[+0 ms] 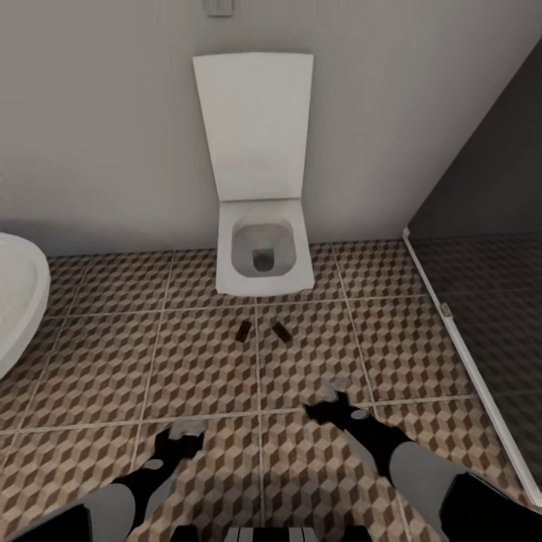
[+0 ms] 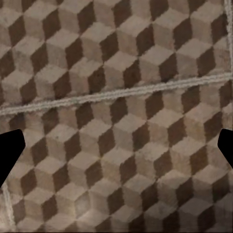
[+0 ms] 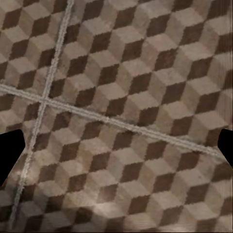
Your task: Take the four mousetraps from the cabinet in the bathroom and place them on the bathroom floor. Make sure all four end up on the same floor surface, and ensure that at least two of them are either under or directly next to the same bathroom sink.
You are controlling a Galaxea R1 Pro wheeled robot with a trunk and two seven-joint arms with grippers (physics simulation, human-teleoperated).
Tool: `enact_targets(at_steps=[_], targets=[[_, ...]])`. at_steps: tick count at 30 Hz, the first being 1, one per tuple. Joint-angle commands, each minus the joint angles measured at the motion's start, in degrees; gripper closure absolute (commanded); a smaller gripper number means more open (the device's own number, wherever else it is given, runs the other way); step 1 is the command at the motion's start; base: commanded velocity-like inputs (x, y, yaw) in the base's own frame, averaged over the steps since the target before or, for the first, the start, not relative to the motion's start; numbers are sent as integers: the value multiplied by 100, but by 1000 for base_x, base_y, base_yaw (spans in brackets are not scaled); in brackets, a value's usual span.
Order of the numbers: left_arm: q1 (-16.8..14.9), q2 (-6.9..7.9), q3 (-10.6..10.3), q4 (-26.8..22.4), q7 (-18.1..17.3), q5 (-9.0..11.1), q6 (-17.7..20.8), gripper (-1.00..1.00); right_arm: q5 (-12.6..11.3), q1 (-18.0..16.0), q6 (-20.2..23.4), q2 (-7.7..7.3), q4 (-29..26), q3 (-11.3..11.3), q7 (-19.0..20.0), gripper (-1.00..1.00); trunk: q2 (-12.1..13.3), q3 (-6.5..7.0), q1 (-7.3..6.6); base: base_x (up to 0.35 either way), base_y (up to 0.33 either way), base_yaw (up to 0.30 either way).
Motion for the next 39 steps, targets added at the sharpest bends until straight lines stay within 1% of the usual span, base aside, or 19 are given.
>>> enact_targets(at_steps=[1, 4, 8, 10, 13, 16, 21, 24, 30, 39], targets=[[13, 0, -50, 49, 23, 8, -32, -100, -57, -2, -64, -14, 63, 35, 31, -100, 40, 16, -23, 0, 0, 0], [85, 14, -50, 153, 20, 8, -65, -100, -60, 2, -262, -35, 280, 37, 52, -100, 161, 70, -89, 0, 0, 0], [235, 32, -48, 221, 18, 8, -131, -100, -63, 6, -664, -45, 659, 38, 71, -100, 321, 142, -177, 0, 0, 0], [324, 54, -48, 244, 17, 10, -286, -100, -66, 17, -936, -49, 865, 36, 77, -100, 401, 178, -221, 0, 0, 0], [381, 92, -48, 260, 17, 13, -494, -100, -66, 104, -1106, -52, 972, 35, 80, -100, 522, 232, -286, 0, 0, 0], [430, 131, -49, 272, 17, 15, -648, -100, -65, 286, -1202, -57, 1028, 34, 82, -100, 642, 286, -352, 0, 0, 0], [554, 202, -46, 282, 17, 16, -767, -100, -70, 548, -1359, -62, 1066, 34, 83, -100, 843, 375, -462, 0, 0, 0], [665, 247, -43, 284, 17, 29, -806, -100, -73, 763, -1624, -63, 1078, 33, 83, -100, 963, 429, -528, 0, 0, 0], [787, 295, -42, 286, 17, 47, -833, -100, -80, 1057, -2034, -51, 1084, 33, 79, -100, 1204, 537, -660, 0, 0, 0], [843, 314, -41, 277, 17, 59, -925, -100, -93, 1297, -2198, -40, 1085, 28, 72, -100, 1564, 698, -858, 0, 0, 0]])
